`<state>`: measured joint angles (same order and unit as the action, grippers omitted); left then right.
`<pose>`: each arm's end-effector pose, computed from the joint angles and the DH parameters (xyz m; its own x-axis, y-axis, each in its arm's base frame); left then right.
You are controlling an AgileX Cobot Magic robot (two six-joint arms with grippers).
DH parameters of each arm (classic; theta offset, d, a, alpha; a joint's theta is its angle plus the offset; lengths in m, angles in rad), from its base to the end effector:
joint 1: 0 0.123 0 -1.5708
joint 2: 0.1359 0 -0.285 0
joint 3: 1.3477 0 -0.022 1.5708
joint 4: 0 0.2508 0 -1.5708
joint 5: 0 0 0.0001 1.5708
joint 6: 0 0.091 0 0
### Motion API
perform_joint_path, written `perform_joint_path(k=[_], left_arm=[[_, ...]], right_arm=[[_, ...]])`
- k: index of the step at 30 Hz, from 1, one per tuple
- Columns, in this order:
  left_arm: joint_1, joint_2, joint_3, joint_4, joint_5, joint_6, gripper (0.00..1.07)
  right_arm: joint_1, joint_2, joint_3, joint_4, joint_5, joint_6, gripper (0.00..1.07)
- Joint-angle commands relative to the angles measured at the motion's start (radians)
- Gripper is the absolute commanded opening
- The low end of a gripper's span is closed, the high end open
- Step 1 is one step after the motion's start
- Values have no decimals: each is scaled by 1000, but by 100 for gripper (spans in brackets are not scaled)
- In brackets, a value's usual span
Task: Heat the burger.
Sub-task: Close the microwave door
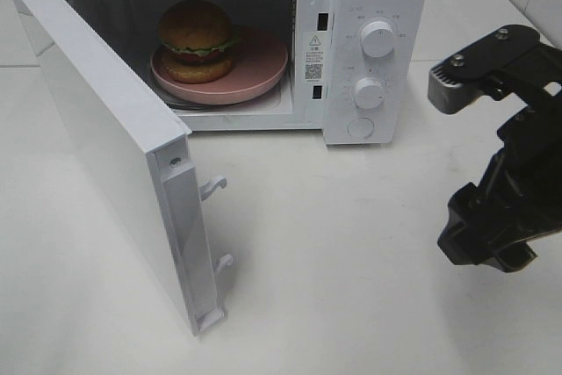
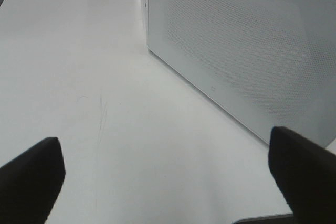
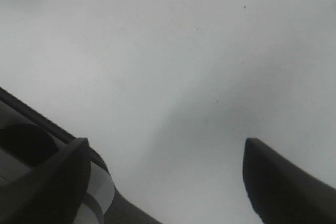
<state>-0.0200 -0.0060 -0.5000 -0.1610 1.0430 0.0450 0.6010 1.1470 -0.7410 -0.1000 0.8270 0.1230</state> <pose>-0.0059 -0.0125 0.2795 -0.4346 -0.0276 -0.9002 0.1290 0.9873 -0.0925 0.1701 0.1085 0.2559 -0.7791 -0.4675 -0.4176 -0.4966 0.8669 -0.0439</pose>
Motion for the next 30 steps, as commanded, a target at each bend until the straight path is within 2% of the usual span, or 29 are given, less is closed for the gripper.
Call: perform_joint_path(k=[1, 8, 16, 20, 21, 22, 24, 30], left_arm=[[2, -23, 2, 3, -9, -2, 98], [2, -23, 2, 3, -9, -2, 98], [2, -23, 2, 3, -9, -2, 98], [2, -23, 2, 3, -9, -2, 98], [2, -23, 2, 3, -9, -2, 98], [2, -23, 2, 3, -9, -2, 98], [2, -23, 2, 3, -9, -2, 98], [2, -23, 2, 3, -9, -2, 98]], right_arm=[[-5, -57, 3, -3, 64, 29, 76], [-5, -173, 11, -2, 145, 43, 76], [-11, -320, 72, -3, 200, 53, 76], [-85, -377, 105, -1, 220, 52, 76], [-138, -413, 119, -2, 235, 40, 76], [-138, -413, 119, -2, 235, 40, 76], [-199, -471, 136, -2, 245, 35, 76], [-288, -589, 169, -2, 260, 36, 76]])
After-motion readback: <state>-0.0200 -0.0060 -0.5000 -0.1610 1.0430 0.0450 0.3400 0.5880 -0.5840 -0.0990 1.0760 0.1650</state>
